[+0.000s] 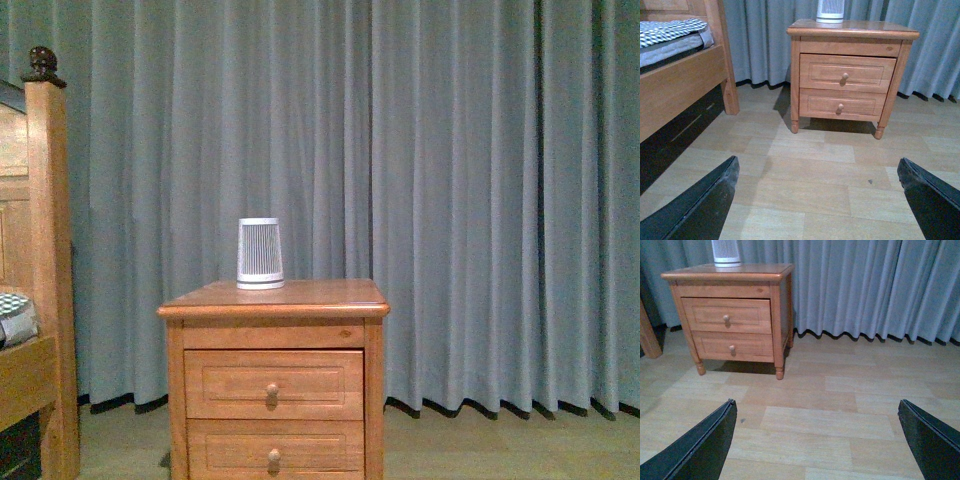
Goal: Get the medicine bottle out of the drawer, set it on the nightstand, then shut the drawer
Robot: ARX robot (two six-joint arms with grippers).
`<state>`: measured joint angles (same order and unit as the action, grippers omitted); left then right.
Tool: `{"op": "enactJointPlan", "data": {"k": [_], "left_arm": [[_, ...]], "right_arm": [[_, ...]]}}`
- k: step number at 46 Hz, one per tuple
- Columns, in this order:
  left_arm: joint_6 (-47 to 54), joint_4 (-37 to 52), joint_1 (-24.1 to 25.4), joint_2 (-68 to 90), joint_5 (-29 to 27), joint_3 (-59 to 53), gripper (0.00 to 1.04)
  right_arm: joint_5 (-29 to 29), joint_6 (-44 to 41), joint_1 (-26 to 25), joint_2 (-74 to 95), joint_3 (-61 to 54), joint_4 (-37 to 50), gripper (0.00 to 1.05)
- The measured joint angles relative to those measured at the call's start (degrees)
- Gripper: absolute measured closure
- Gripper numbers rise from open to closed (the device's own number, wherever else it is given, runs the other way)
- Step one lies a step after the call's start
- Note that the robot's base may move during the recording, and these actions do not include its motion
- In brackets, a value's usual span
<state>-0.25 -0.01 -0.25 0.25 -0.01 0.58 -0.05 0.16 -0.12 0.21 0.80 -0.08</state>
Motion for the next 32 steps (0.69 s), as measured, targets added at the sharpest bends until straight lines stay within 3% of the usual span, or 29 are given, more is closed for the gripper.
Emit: {"op": "enactJointPlan", "data": {"k": [32], "left_arm": [[0.00, -0.02, 0.00, 0.00, 0.00, 0.00, 0.07]], "right_arm": [[0.00, 0.00, 0.00, 0.00, 0.00, 0.00, 0.07]]}}
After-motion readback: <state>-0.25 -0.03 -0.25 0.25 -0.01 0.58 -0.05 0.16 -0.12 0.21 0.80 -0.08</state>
